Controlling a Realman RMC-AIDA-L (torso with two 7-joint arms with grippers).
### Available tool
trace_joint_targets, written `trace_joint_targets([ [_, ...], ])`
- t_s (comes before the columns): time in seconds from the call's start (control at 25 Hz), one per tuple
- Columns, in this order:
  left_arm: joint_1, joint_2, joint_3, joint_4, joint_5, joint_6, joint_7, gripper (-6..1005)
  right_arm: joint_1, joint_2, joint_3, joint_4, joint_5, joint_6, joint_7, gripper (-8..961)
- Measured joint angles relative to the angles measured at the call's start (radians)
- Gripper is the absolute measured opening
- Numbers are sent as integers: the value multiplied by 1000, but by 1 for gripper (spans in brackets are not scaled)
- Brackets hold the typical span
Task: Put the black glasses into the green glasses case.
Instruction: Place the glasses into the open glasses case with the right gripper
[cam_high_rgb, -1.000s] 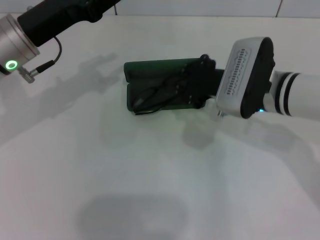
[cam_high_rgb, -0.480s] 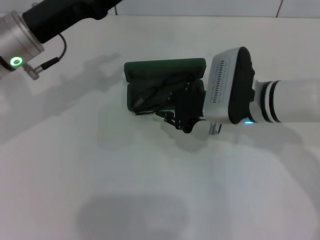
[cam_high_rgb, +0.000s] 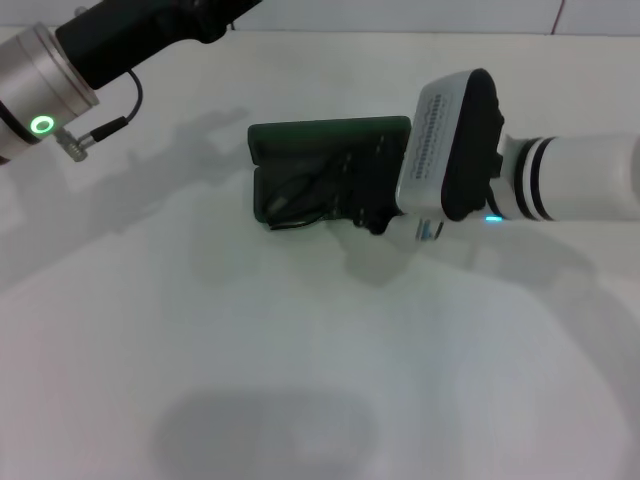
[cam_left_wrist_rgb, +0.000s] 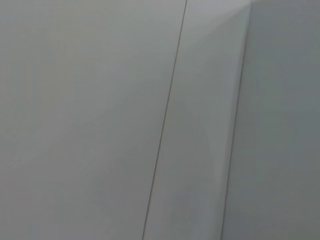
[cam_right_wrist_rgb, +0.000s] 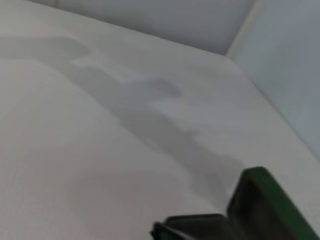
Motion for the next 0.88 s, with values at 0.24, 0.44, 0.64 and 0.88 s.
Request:
trace_joint_targets([
  [0.24, -4, -7, 1, 3, 0, 1, 1, 539, 2, 0, -1, -10, 0, 49, 0, 206],
  [0.44, -2, -8, 2, 4, 0, 1, 2, 539, 2, 0, -1, -13, 0, 59, -4, 206],
  [0.64, -7, -8, 2, 3, 0, 1, 2, 539, 2, 0, -2, -17, -1, 96, -4, 206],
  [0.88, -3, -10, 2, 4, 0, 0, 2, 539, -8, 0, -19, -46, 46, 83, 1, 207],
])
